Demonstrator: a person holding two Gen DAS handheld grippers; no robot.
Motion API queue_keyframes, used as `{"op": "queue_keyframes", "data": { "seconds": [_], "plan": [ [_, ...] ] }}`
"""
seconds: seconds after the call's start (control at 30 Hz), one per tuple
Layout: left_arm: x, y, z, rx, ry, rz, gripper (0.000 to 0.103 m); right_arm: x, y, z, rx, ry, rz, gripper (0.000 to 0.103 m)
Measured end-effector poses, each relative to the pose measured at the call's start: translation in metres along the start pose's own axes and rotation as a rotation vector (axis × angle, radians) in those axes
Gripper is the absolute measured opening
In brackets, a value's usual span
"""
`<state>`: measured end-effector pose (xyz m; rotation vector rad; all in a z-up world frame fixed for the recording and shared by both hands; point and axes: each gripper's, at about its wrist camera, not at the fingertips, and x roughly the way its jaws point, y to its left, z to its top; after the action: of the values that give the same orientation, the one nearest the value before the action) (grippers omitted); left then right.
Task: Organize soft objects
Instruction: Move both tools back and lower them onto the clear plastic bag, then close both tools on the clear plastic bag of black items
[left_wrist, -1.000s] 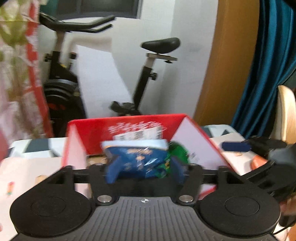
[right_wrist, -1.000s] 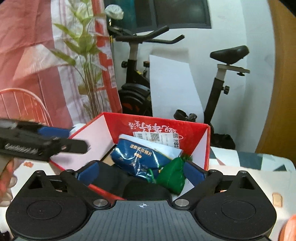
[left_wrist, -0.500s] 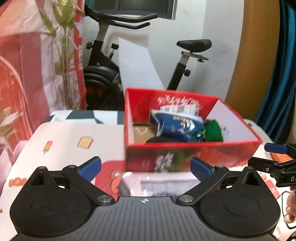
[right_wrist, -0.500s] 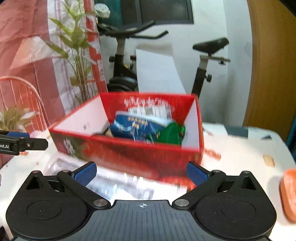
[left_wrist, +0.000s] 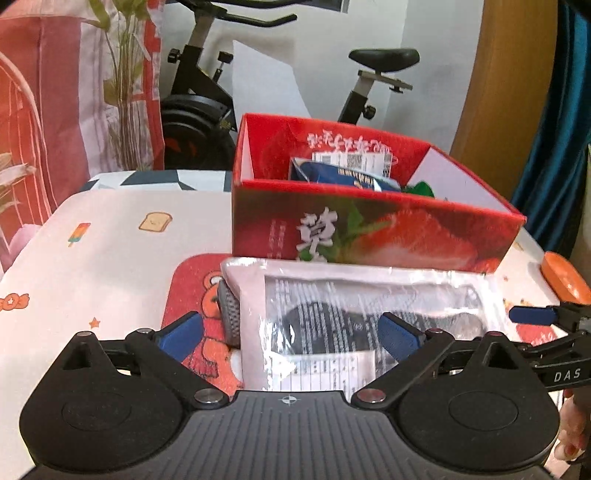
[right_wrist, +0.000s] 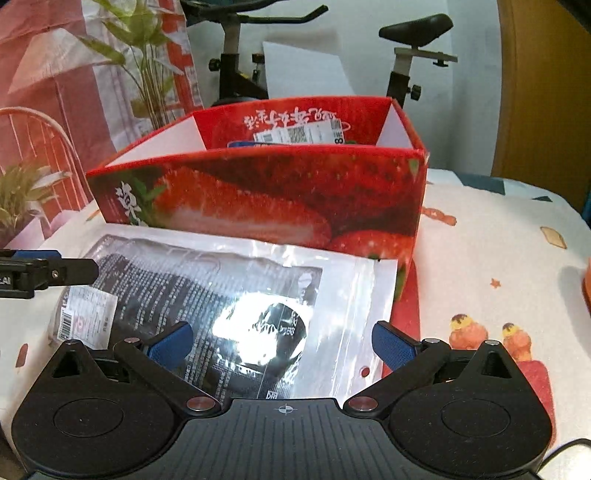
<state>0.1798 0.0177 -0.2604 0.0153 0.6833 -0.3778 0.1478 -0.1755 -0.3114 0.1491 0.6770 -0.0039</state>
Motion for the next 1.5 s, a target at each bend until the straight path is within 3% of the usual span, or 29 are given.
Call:
{"op": "queue_keyframes", "data": {
  "seconds": [0.07, 0.27, 0.67, 1.03, 1.3, 1.5],
  "plan": [
    [0.003, -0.001, -0.002, 0.015, 0.014, 0.006, 0.086, 0.002, 0.0, -0.001, 0.001, 0.007, -0.003, 0.102],
    [0.011, 0.005, -0.004, 0.004, 0.05, -0.003, 0.07, 0.007, -0.009, -0.004, 0.042, 0.039, -0.014, 0.102],
    [0.021, 0.006, -0.017, -0.024, 0.1, -0.047, 0.07, 0.012, -0.01, -0.007, 0.042, 0.051, 0.004, 0.102],
    [0.026, 0.01, -0.022, -0.066, 0.123, -0.065, 0.07, 0.025, -0.024, 0.015, 0.005, 0.126, 0.099, 0.102],
    [0.028, 0.015, -0.024, -0.09, 0.125, -0.077, 0.07, 0.022, -0.017, 0.03, -0.091, 0.153, 0.126, 0.092],
    [0.029, 0.018, -0.025, -0.101, 0.125, -0.087, 0.07, 0.031, -0.022, 0.039, -0.109, 0.209, 0.162, 0.093]
  ]
}}
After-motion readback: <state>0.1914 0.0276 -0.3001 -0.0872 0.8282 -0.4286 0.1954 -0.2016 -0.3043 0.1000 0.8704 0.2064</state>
